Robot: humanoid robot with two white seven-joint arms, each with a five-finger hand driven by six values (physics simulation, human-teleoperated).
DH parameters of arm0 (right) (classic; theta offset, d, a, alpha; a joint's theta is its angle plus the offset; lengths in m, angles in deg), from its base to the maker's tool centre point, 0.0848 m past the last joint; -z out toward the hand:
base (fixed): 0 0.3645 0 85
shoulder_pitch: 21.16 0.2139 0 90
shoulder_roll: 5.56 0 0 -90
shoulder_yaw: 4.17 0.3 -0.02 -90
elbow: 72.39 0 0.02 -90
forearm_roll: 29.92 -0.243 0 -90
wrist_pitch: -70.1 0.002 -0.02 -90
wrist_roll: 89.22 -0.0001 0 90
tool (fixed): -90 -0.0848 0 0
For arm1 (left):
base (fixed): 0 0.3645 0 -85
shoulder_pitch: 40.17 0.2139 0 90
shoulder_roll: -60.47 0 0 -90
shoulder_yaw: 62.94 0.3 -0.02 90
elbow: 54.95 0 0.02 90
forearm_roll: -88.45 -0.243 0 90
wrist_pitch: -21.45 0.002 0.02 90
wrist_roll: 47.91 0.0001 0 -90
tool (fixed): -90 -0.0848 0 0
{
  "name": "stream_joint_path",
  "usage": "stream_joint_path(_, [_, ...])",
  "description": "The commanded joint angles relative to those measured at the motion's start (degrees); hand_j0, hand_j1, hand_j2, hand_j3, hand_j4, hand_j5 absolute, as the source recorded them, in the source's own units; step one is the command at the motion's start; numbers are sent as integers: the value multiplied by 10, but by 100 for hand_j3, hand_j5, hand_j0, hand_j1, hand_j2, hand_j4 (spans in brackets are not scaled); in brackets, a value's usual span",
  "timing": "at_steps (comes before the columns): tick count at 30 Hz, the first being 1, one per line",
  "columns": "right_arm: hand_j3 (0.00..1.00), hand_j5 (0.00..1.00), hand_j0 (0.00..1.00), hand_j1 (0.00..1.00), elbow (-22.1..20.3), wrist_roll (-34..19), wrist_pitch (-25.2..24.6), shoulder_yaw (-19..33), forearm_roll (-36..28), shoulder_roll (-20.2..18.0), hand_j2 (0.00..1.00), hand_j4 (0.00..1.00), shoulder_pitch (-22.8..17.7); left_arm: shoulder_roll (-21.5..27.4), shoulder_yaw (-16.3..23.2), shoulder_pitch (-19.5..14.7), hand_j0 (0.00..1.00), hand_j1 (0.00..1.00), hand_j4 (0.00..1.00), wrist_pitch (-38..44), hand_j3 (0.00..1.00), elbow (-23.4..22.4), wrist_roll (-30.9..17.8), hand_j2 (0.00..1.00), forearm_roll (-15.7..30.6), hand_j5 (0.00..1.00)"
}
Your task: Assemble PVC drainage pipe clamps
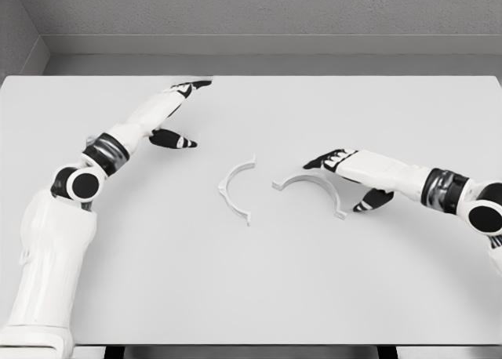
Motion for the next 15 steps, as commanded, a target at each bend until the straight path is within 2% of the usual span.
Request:
stream_joint_path(1, [100, 100, 100, 100, -5, 0, 0, -1, -5, -11, 100, 100, 0, 10, 7, 3, 100, 100, 100, -15, 100, 47, 0, 100, 9, 100])
stream_joint_path(3, [100, 100, 100, 100, -13, 0, -2, 0, -5, -19, 100, 100, 7, 10, 37, 26, 100, 100, 100, -30, 100, 86, -1, 100, 9, 100])
stream_joint_path(5, [100, 100, 100, 100, -38, 0, -4, 0, -6, -31, 100, 100, 6, 10, 36, 48, 100, 100, 100, -60, 100, 130, 0, 100, 10, 100])
stream_joint_path(7, [100, 100, 100, 100, -40, 0, -4, 0, -6, -30, 100, 100, 7, 10, 32, 59, 100, 100, 100, -79, 100, 157, 0, 100, 15, 100])
stream_joint_path(9, [100, 100, 100, 100, -48, 0, -5, 0, -5, -28, 100, 100, 6, 8, 36, 65, 100, 100, 100, -85, 100, 158, 0, 100, 14, 100])
stream_joint_path(11, [100, 100, 100, 100, -43, 0, -5, 12, -3, -36, 100, 100, 8, 3, 63, 65, 100, 100, 100, -85, 100, 158, -1, 100, 7, 100])
stream_joint_path(12, [100, 100, 100, 100, -42, 0, -4, 34, -1, -44, 100, 100, 6, 2, 82, 63, 100, 100, 100, -85, 100, 156, -1, 100, 4, 100])
stream_joint_path(15, [100, 100, 100, 100, -43, 0, -4, 35, -1, -48, 100, 100, 5, -24, 101, 55, 100, 100, 100, -75, 100, 137, -1, 100, 3, 100])
